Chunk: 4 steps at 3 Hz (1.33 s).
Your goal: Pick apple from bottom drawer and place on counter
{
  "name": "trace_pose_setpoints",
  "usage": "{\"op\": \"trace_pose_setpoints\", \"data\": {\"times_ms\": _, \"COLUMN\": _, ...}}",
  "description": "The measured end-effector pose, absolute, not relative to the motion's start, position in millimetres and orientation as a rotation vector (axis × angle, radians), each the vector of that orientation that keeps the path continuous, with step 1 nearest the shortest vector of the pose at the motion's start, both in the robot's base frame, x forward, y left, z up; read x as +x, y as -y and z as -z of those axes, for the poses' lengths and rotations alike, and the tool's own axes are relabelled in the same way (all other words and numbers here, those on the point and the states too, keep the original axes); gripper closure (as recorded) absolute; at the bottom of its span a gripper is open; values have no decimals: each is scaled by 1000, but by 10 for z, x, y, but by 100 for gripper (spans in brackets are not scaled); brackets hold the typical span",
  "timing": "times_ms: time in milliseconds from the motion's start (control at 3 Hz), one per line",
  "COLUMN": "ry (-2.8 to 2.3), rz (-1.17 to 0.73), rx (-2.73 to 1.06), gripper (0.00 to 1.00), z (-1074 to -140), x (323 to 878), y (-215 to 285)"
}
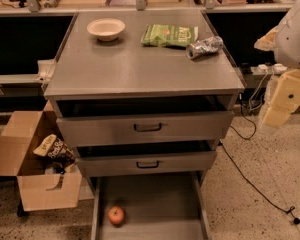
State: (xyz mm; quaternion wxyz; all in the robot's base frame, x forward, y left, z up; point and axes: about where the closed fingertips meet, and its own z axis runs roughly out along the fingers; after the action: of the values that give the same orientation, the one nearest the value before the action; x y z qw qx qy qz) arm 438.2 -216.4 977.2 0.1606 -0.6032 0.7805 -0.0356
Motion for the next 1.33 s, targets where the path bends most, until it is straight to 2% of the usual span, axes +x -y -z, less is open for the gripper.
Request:
{"op": "trace_pose_setpoints", "data": {"times_ms": 667, "ry": -2223, "rz": 72, "rx": -1736, "gripper": 0, "z": -9563, "x": 4424, "y": 2183}}
{"op": "trace_pose_setpoints", "data": {"times_ms": 1333, "ry": -2188, "rz": -109, "rx": -1782, "gripper": 0, "z": -8295, "x": 4449, "y": 2082}}
